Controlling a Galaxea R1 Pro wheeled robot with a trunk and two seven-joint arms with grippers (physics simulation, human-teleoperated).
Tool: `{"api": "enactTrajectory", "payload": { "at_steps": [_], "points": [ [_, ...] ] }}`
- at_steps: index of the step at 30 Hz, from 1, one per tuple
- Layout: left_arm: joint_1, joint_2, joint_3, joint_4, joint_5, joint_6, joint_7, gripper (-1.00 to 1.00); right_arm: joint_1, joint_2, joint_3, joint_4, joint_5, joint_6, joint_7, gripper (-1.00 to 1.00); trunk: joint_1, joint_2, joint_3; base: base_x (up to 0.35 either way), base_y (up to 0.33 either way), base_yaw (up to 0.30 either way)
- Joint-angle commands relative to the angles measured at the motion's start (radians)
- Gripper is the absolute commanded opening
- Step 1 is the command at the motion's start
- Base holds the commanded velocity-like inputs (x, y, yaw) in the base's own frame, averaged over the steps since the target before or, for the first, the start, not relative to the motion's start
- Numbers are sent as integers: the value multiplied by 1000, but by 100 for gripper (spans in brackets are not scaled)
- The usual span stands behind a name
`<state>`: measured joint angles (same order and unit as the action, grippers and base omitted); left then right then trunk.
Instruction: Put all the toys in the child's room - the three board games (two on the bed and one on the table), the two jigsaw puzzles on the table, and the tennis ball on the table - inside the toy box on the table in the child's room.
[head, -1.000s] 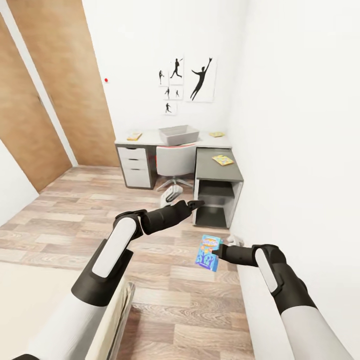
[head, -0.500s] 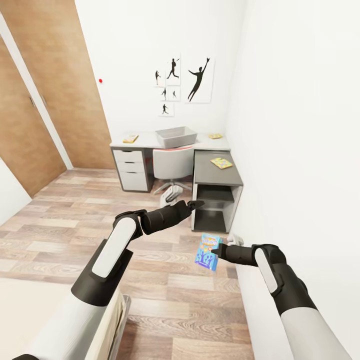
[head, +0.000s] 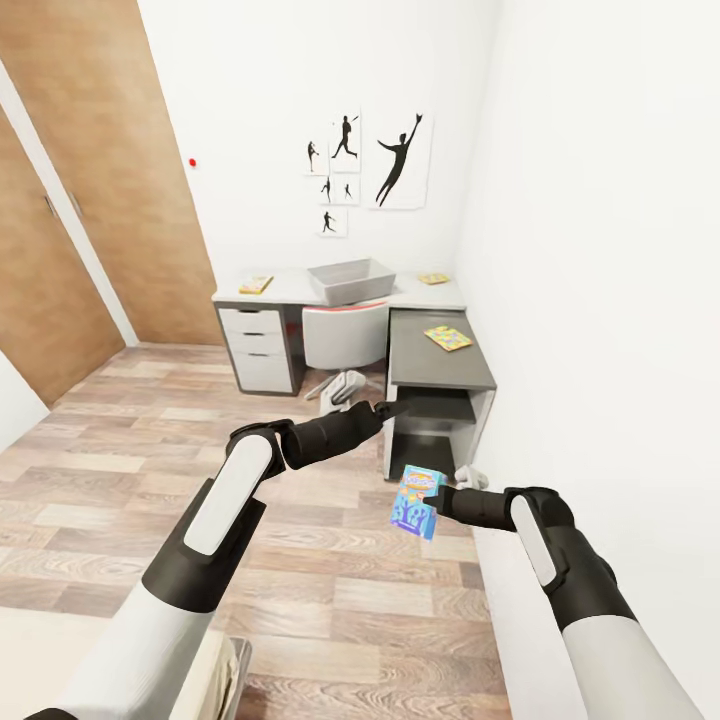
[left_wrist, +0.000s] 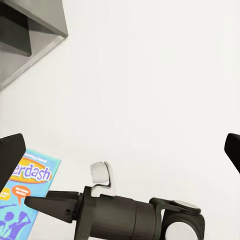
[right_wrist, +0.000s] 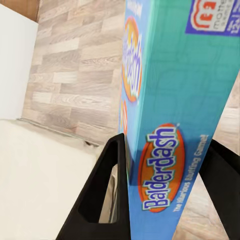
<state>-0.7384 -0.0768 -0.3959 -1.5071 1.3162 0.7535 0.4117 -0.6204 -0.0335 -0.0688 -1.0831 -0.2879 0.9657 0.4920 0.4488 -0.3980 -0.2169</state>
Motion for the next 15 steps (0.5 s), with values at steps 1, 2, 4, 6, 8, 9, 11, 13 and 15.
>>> {"api": "enactTrajectory", "payload": {
  "at_steps": [1, 2, 4, 6, 8, 9, 11, 13, 15],
  "points": [
    [-1, 0, 0, -1, 10, 1, 10, 100, -1, 0, -2, -1, 1, 5, 7, -100, 1, -2, -2, 340, 0, 0],
    [-1, 0, 0, -1, 10, 1, 11, 100, -1, 0, -2, -1, 1, 5, 7, -100, 1, -2, -2, 340, -5, 0],
    [-1, 0, 0, -1, 10, 1, 11, 100, -1, 0, -2, -1, 1, 5, 7, -100, 1, -2, -2, 340, -15, 0],
    [-1, 0, 0, -1, 10, 1, 11, 100, -1, 0, -2, -2, 1, 5, 7, -100, 1, -2, -2, 340, -35, 0],
    [-1, 0, 0, -1, 9, 1, 11, 100, -2, 0, -3, -2, 1, 5, 7, -100, 1, -2, -2, 340, -56, 0],
    [-1, 0, 0, -1, 9, 1, 11, 100, -2, 0, -3, -2, 1, 5, 7, -100, 1, -2, -2, 340, -69, 0],
    [-1, 0, 0, -1, 9, 1, 11, 100, -2, 0, -3, -2, 1, 5, 7, -100, 1, -2, -2, 340, -78, 0],
    [-1, 0, 0, -1, 9, 1, 11, 100, -2, 0, -3, -4, 1, 5, 7, -100, 1, -2, -2, 340, -88, 0],
    [-1, 0, 0, -1, 9, 1, 11, 100, -1, 0, -3, -5, 1, 5, 7, -100, 1, -2, -2, 340, -92, 0]
  ]
}}
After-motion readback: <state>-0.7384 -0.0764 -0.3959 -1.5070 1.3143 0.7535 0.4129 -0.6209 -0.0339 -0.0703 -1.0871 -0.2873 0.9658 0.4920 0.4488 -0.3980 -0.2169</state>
